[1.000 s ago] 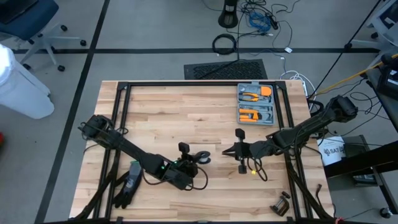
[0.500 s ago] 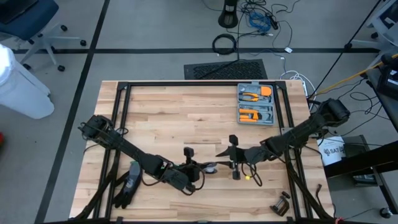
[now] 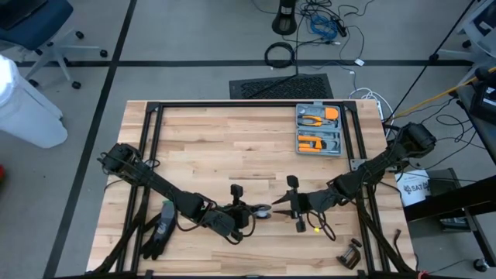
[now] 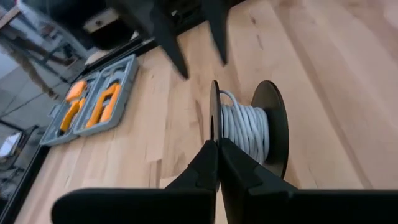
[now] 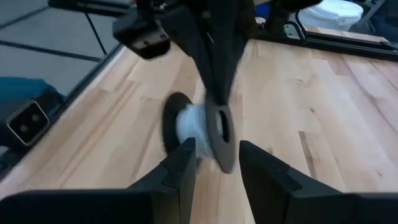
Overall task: Coil cords
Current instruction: Uncoil the white wire from the spool
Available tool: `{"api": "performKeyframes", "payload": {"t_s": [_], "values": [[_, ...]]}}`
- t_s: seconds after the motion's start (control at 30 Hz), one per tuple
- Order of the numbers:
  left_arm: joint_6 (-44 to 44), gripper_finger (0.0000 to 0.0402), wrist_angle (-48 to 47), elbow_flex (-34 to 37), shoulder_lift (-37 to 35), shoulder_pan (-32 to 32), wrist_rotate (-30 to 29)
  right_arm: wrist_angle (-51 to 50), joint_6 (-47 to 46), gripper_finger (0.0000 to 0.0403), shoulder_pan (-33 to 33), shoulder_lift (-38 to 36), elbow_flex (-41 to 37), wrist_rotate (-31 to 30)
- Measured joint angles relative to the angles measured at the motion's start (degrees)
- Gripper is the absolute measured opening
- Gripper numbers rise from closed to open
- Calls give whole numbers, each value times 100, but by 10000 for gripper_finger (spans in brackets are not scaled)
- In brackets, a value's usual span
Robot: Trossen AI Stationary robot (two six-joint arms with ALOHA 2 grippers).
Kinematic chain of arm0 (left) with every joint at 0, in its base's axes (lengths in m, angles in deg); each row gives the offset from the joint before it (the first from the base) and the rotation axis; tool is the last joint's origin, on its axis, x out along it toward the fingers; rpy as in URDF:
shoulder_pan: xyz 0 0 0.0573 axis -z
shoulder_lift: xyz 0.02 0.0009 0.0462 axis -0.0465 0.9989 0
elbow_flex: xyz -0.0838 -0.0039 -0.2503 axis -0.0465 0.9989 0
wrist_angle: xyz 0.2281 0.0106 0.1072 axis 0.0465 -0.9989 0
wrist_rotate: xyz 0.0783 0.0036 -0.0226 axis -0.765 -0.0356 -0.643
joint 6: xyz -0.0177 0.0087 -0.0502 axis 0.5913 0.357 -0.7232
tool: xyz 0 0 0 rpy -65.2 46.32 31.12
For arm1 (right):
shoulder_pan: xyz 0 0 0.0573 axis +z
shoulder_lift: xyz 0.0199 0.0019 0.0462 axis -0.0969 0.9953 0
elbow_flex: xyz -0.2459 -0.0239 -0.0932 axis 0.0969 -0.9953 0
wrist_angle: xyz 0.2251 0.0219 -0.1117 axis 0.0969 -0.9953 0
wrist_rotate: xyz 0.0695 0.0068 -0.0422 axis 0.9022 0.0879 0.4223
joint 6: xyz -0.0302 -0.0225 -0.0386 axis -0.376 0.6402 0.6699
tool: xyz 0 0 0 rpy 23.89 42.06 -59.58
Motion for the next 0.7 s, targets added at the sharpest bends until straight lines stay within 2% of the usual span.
{"api": "performKeyframes", "payload": {"t_s": [0.2,0.7], "values": [[135,8,398,0,0,1,332,-178,20,110,42,0,0,-16],[94,8,480,2,-185,-26,440,-171,119,109,122,0,2,-33]]}}
